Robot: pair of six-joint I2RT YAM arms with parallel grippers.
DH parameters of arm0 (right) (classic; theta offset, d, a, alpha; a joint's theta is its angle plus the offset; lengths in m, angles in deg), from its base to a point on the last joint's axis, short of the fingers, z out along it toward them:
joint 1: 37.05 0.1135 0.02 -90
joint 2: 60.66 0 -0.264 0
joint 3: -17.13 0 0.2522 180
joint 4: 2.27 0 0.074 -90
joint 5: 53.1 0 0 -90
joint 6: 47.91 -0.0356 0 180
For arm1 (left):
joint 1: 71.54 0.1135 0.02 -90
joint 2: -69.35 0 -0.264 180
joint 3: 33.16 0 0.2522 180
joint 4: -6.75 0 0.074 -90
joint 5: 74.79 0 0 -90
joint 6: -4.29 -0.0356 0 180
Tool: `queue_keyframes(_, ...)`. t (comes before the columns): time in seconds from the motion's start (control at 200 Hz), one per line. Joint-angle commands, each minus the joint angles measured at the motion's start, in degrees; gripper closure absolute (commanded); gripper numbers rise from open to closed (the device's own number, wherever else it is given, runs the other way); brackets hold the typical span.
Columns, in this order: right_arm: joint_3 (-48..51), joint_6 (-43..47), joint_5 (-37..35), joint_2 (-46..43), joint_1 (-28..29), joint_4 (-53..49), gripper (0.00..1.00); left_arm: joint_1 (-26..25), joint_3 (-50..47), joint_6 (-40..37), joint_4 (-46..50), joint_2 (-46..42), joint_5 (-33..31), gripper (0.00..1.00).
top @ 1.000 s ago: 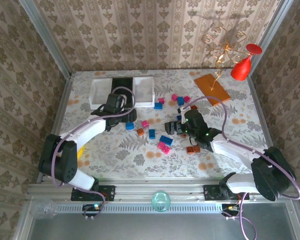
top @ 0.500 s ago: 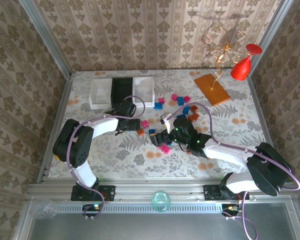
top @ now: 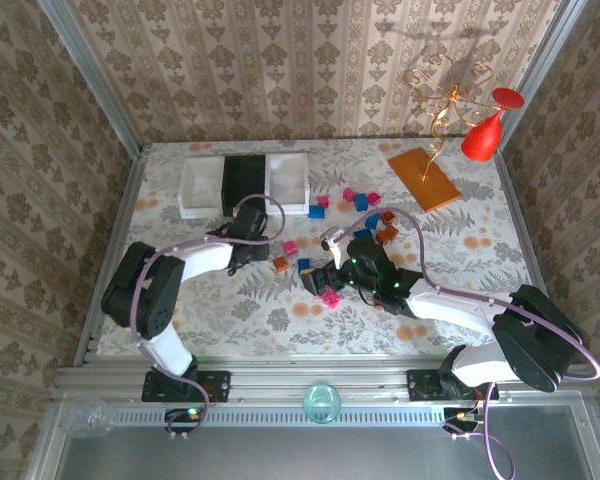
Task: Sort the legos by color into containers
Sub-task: Pick up the lego from the center of the table, then place the lego in the container.
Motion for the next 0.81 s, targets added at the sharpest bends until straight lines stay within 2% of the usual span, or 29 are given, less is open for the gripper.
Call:
queue_keyframes(0.0,0.6,-0.3,-0.8,0.0,0.7,1.2,0.03,7.0,0.6,-0.7,-2.1,-7.3,-1.3,0.56)
queue_keyframes(0.15,0.4,-0.2,-1.4,0.1,0.8,0.9,0.03,16.0,6.5,-1.7,-1.1,-8.2,0.7,0.56)
queue_keyframes(0.335,0.3,-0.2,-1.9,0.7,1.0,1.2,0.03,22.6,23.2,-2.0,1.9,5.2,3.2,0.55)
queue_keyframes(0.475,0.5,-0.3,-2.1,0.7,1.2,1.5,0.03,23.7,39.3,-3.5,9.0,17.3,3.0,0.47)
queue_keyframes(0.58,1.0,-0.2,-3.7,0.0,1.3,1.5,0.03,23.7,48.4,-4.9,15.3,22.2,2.6,0.31)
queue_keyframes(0.675,1.8,0.1,-6.8,-1.6,1.3,1.5,0.03,22.9,46.5,-5.4,14.6,18.2,1.9,0.22)
queue_keyframes(0.8,3.1,1.0,-12.0,-4.2,1.2,1.0,0.02,20.1,31.9,-5.1,8.5,4.9,3.7,0.18)
